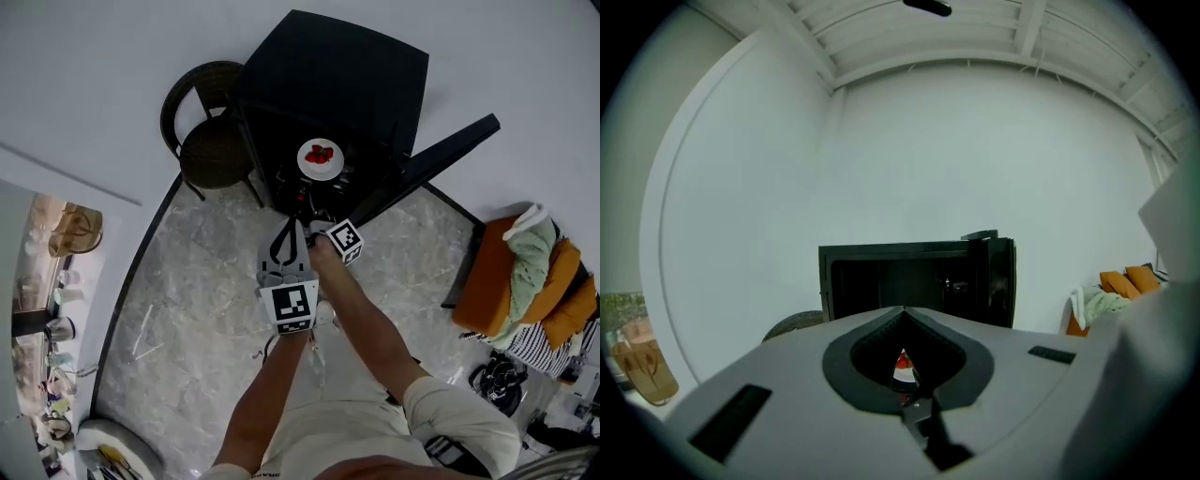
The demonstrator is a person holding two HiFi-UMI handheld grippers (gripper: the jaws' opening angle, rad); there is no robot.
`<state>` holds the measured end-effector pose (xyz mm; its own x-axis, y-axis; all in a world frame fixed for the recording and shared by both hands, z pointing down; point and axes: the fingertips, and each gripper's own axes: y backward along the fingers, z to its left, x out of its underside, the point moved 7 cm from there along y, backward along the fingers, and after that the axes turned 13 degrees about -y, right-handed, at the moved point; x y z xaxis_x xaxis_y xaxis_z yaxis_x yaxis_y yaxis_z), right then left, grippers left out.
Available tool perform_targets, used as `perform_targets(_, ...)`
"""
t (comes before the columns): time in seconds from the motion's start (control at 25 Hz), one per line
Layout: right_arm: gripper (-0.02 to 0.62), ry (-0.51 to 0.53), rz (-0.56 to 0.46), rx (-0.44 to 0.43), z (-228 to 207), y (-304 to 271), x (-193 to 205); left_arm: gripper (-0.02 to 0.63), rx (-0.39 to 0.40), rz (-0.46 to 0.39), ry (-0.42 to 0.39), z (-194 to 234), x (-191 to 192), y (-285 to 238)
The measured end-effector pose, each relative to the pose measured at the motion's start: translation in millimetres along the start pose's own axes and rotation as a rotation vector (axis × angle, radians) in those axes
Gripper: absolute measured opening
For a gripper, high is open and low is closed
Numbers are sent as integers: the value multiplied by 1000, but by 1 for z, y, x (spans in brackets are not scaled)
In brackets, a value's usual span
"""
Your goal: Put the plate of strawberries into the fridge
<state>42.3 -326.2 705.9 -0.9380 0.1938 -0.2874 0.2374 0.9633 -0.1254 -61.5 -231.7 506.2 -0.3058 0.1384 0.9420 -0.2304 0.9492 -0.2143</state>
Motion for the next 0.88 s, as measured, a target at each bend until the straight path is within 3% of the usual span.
perform_targets(0.36,12,-49,50,-19,42,25,29,3,22,-13,-7,11,-31,20)
perform_targets(0.88,12,4,99,-84,101,63,43,3,-2,12,37,26,-49,55)
